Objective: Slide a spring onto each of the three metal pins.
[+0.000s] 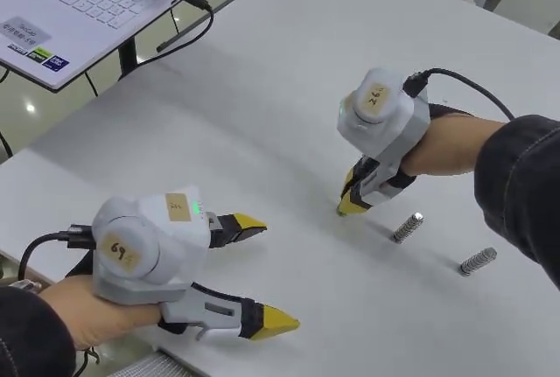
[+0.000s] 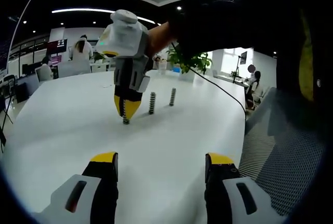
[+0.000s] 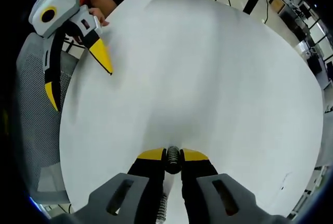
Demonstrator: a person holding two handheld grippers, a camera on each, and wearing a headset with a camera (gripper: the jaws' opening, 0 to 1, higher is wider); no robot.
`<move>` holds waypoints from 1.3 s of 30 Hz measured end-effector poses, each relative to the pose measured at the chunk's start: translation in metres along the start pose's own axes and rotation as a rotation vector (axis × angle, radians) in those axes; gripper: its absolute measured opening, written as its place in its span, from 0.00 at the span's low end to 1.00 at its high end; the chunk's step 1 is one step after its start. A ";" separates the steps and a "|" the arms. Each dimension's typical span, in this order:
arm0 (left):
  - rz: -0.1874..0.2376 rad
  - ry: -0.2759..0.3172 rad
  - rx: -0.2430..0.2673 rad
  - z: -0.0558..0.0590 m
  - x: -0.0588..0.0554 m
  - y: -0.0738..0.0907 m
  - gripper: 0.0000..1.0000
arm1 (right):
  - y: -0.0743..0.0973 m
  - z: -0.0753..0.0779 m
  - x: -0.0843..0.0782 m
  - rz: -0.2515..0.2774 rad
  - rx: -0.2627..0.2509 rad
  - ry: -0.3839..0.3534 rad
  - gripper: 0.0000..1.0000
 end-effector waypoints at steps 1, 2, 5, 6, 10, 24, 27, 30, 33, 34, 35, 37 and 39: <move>0.000 0.000 0.000 0.000 0.000 0.000 0.64 | 0.000 0.000 0.000 0.001 -0.001 -0.002 0.09; 0.000 0.000 0.000 0.000 0.000 0.000 0.64 | 0.000 0.000 0.000 0.003 -0.001 -0.001 0.09; -0.003 0.000 -0.001 0.000 0.000 0.000 0.64 | 0.000 0.001 0.000 0.009 -0.001 -0.001 0.09; -0.002 0.001 -0.002 0.000 0.000 0.000 0.64 | -0.001 0.001 0.001 0.010 -0.001 -0.001 0.09; -0.003 0.002 -0.001 0.001 -0.001 0.001 0.64 | 0.000 0.002 0.000 0.025 -0.004 -0.004 0.12; -0.012 -0.007 -0.005 0.000 0.003 0.000 0.65 | 0.016 0.002 -0.008 0.103 -0.030 -0.056 0.24; -0.013 -0.010 -0.007 -0.001 0.005 -0.002 0.64 | 0.022 0.002 -0.011 0.123 -0.042 -0.066 0.25; -0.015 -0.013 -0.008 -0.001 0.008 -0.003 0.64 | 0.026 0.001 -0.015 0.145 -0.052 -0.081 0.26; -0.013 -0.015 -0.008 -0.002 0.010 -0.004 0.65 | 0.029 -0.001 -0.019 0.182 -0.061 -0.107 0.27; -0.014 -0.015 -0.009 -0.003 0.011 -0.005 0.65 | 0.031 -0.001 -0.020 0.195 -0.064 -0.114 0.28; -0.015 -0.018 -0.009 -0.003 0.012 -0.005 0.65 | 0.033 -0.002 -0.022 0.208 -0.067 -0.125 0.28; -0.017 -0.021 -0.009 -0.004 0.013 -0.005 0.65 | 0.035 -0.003 -0.025 0.221 -0.075 -0.130 0.29; -0.019 -0.025 -0.008 -0.004 0.014 -0.005 0.64 | 0.040 -0.005 -0.028 0.242 -0.085 -0.142 0.30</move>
Point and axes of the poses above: the centre of the closed fingertips' face, and the gripper's own axes: y roughly backward along the fingers, z roughly to its right, x roughly out of its top, the point moved 9 cm from there along y, roughly backward along the fingers, and after that the axes turned 7 degrees about -y, right-handed, at the moved point
